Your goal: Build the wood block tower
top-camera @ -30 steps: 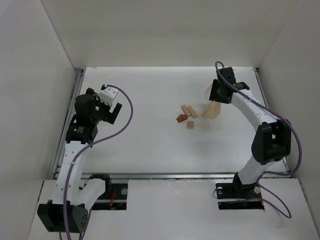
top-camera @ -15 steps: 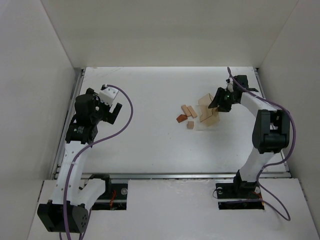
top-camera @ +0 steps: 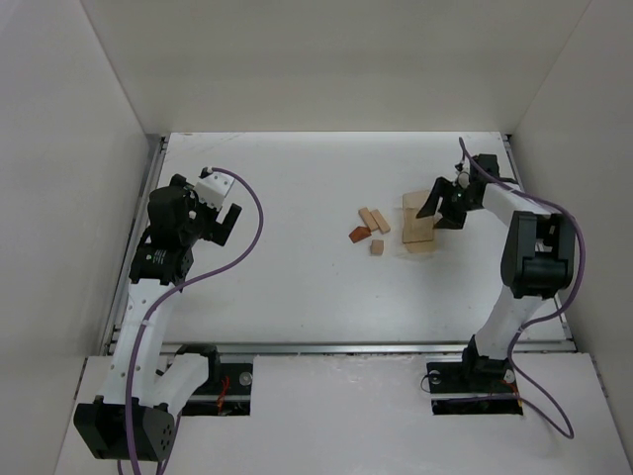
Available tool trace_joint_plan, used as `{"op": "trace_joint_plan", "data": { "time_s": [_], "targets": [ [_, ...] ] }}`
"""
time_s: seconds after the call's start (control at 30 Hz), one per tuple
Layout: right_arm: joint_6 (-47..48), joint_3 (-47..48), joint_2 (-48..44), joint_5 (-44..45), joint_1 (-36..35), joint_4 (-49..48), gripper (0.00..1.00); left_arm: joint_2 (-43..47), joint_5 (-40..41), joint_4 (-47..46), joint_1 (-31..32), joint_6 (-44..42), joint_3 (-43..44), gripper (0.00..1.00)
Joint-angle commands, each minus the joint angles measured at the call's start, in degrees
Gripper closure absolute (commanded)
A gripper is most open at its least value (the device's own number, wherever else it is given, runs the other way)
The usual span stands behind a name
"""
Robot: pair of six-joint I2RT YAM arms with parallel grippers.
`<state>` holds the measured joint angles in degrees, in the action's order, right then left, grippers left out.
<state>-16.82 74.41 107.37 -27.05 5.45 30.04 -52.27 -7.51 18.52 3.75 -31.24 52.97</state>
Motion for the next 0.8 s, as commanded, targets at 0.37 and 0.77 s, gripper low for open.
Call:
{"op": "trace_joint_plan", "data": {
  "time_s": [0.37,0.77],
  "targets": [
    [-2.2,5.3,-11.7,41.3,-10.4,9.4,0.29,-0.2,-0.8,-1.3,0.2,0.0,0.5,0.0],
    [-5.0,6.0,-8.9,46.5,-24.0,13.1,0.47,-0.2,-1.3,-1.3,0.2,0.0,1.0,0.0]
  ]
}}
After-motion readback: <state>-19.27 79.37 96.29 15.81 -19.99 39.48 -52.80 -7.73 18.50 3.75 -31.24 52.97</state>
